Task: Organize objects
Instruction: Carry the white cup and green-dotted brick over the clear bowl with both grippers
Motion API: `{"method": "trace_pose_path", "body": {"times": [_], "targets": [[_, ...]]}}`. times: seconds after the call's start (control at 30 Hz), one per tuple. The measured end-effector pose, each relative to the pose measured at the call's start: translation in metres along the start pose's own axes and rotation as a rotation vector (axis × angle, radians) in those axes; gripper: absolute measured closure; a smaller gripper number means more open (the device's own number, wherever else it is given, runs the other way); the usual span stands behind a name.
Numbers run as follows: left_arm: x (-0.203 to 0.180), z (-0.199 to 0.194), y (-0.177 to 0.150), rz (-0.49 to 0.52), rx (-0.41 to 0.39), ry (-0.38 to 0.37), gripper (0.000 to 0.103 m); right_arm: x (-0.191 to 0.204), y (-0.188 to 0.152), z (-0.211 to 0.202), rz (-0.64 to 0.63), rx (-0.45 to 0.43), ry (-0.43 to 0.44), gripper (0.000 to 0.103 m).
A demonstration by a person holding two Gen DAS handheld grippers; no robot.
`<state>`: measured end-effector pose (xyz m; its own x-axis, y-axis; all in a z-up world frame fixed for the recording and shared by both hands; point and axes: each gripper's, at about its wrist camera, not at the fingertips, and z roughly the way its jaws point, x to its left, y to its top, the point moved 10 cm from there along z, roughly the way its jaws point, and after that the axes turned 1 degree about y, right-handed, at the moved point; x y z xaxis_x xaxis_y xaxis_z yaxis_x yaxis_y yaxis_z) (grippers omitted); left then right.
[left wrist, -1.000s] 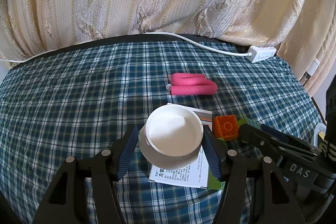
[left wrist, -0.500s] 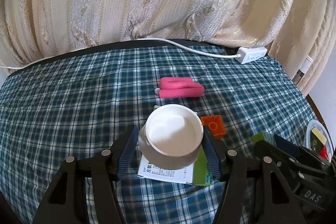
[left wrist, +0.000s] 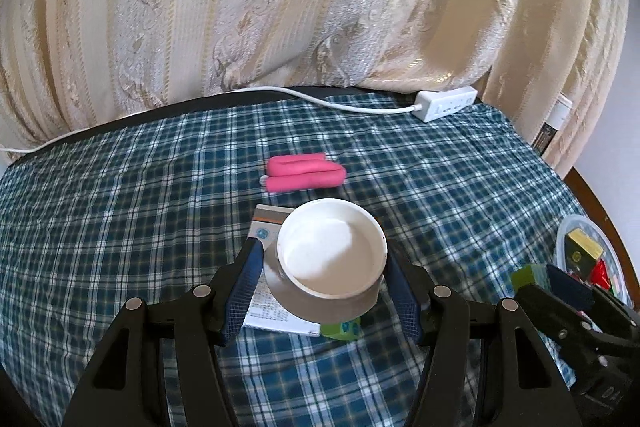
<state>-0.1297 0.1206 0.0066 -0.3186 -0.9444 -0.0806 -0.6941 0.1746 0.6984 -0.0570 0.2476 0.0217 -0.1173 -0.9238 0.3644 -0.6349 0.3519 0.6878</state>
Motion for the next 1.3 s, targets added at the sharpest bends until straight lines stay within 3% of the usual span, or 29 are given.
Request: {"method": "trace_pose_path", "body": {"times": [0.77,1.3], "targets": [[-0.062,-0.024,-0.008,0.102,-0.018,-0.084,0.041,-0.095,-0.016,-0.086,0.076,-0.125,-0.216,0.037],[-0.110,-0.025,-0.017,0.173,0.008,-0.104,0.041,-0.159,-0.048,-0.108,0.131,-0.103,-0.307,0.037]]}}
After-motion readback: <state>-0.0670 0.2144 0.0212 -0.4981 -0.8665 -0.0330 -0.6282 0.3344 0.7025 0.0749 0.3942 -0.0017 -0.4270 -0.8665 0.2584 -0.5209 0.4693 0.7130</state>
